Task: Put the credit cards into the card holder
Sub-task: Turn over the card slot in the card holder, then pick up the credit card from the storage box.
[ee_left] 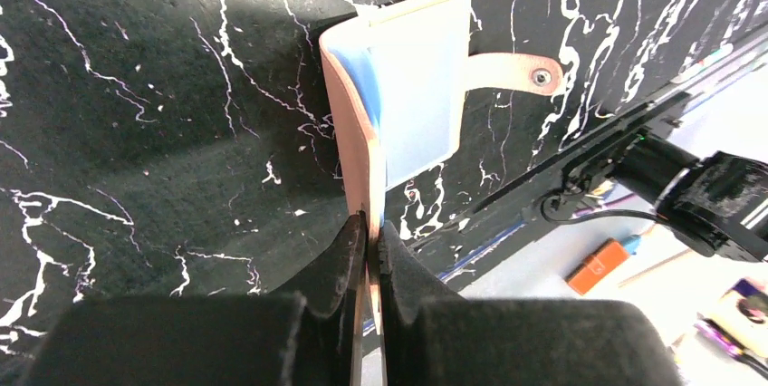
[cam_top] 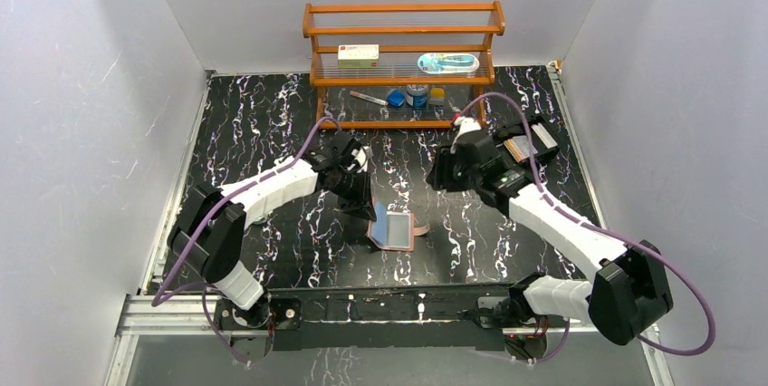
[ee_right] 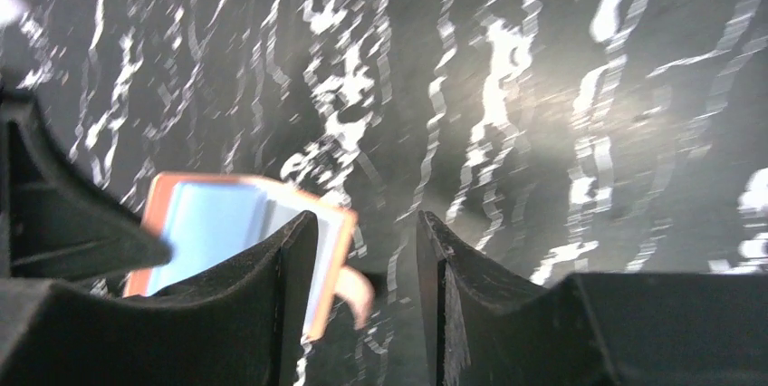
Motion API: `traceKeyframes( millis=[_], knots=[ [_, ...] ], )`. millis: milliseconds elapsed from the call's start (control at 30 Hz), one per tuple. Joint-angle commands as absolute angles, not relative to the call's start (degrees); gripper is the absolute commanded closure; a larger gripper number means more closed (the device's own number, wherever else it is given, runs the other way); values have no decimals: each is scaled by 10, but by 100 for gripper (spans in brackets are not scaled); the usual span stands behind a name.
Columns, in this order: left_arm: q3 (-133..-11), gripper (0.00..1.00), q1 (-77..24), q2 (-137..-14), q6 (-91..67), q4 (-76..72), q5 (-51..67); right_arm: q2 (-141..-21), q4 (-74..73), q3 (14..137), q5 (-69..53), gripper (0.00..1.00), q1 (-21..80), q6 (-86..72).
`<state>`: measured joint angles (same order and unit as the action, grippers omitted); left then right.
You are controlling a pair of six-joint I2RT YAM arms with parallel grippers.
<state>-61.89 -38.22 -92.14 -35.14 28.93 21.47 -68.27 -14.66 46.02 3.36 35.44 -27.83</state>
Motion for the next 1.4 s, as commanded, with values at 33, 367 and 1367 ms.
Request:
traceKeyframes(
  millis=[33,367,1367],
  knots=[
    [-580,100,-342,-893,-346,245,294,-701,-215,535,47,48,255,-153],
    [-585,65,-334,-886,-312,323,182,-808,-231,649,96,49,129,-27],
    [-542,47,-332,-683,-168,275,108,-1088,-112,755,361,45,22,279]
  ],
)
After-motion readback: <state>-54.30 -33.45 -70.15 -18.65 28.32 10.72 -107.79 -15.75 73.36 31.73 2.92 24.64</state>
